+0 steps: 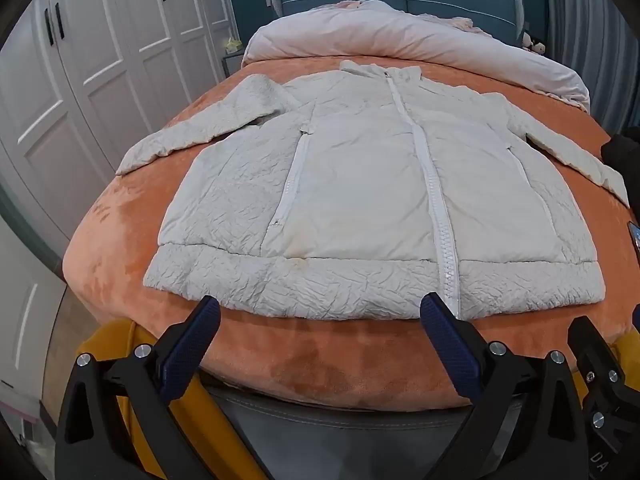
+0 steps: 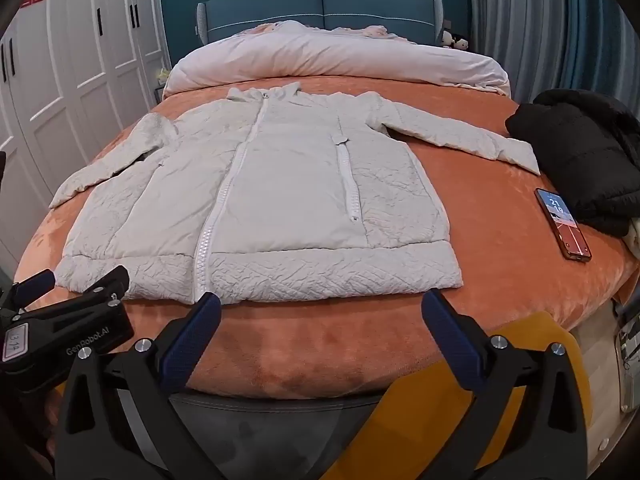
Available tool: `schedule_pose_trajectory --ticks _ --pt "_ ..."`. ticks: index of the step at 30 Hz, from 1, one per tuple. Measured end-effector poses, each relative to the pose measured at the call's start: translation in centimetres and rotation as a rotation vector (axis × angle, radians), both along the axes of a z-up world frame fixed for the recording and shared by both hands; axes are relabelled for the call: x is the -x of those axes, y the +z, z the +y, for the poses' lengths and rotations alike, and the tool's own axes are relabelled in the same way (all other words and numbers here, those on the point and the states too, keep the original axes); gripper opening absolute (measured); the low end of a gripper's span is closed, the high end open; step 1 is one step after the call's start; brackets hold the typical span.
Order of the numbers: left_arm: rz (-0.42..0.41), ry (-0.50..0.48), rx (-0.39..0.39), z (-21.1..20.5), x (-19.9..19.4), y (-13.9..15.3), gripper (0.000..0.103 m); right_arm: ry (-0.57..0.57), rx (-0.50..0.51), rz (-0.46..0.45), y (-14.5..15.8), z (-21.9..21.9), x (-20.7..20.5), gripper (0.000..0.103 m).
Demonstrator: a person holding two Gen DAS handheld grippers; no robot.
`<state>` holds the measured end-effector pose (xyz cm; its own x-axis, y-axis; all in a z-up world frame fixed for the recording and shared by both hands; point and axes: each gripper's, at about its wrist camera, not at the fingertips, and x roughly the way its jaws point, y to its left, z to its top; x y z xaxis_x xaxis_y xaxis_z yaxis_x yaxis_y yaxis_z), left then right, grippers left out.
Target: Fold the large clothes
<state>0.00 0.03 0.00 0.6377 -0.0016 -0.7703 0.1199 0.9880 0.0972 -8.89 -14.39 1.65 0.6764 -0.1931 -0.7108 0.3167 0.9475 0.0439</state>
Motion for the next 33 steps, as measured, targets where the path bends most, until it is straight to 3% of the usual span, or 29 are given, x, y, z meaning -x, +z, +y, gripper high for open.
schedule_pose_trajectory --ticks 33 --pt "0.0 -0.004 -0.009 -0.5 0.2 -0.2 0.096 0.011 -0.009 0.001 0.0 0.5 -0.1 0.098"
